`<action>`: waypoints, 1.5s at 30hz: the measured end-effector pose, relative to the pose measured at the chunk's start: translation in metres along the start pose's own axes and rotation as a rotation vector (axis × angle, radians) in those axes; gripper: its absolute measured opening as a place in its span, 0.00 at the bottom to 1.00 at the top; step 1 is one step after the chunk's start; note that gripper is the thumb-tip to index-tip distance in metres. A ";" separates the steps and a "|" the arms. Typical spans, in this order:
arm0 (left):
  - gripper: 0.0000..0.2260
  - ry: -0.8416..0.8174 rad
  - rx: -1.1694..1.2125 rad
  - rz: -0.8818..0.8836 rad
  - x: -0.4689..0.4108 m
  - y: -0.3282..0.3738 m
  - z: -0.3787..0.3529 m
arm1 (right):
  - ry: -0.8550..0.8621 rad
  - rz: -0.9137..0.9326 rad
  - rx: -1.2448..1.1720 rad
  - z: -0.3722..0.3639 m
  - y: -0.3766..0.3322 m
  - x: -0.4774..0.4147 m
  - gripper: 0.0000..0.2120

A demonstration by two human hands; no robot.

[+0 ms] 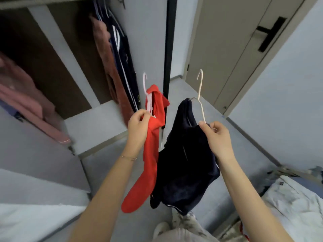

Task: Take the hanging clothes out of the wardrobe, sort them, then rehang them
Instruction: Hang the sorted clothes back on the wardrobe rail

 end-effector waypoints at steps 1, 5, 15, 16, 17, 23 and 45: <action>0.10 0.028 0.001 0.002 0.002 -0.004 0.019 | -0.053 0.005 0.003 -0.022 -0.006 0.004 0.19; 0.09 0.166 -0.032 0.010 0.010 -0.019 0.096 | -0.247 0.058 0.034 -0.113 -0.030 0.020 0.21; 0.10 0.442 -0.155 0.090 -0.016 -0.060 0.266 | -0.572 0.242 0.055 -0.314 -0.092 0.015 0.18; 0.10 0.470 -0.162 0.089 -0.023 -0.062 0.280 | -0.598 0.253 0.049 -0.330 -0.096 0.011 0.19; 0.10 0.492 -0.168 0.087 -0.032 -0.064 0.292 | -0.621 0.265 0.043 -0.346 -0.100 0.007 0.19; 0.11 0.560 -0.195 0.155 -0.110 -0.079 0.348 | -0.714 0.326 0.079 -0.442 -0.124 -0.039 0.20; 0.10 0.732 -0.158 0.146 -0.339 -0.074 0.557 | -0.675 0.586 0.126 -0.682 -0.252 -0.185 0.19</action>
Point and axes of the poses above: each hand's wrist, its own x-axis away from the middle knuckle, its own z-axis out of the back of the hand, y = z × x, the point moved 10 cm from there along -x, towards the middle knuckle, and after that the axes turned 3 degrees about -y, right-handed, at the moved point
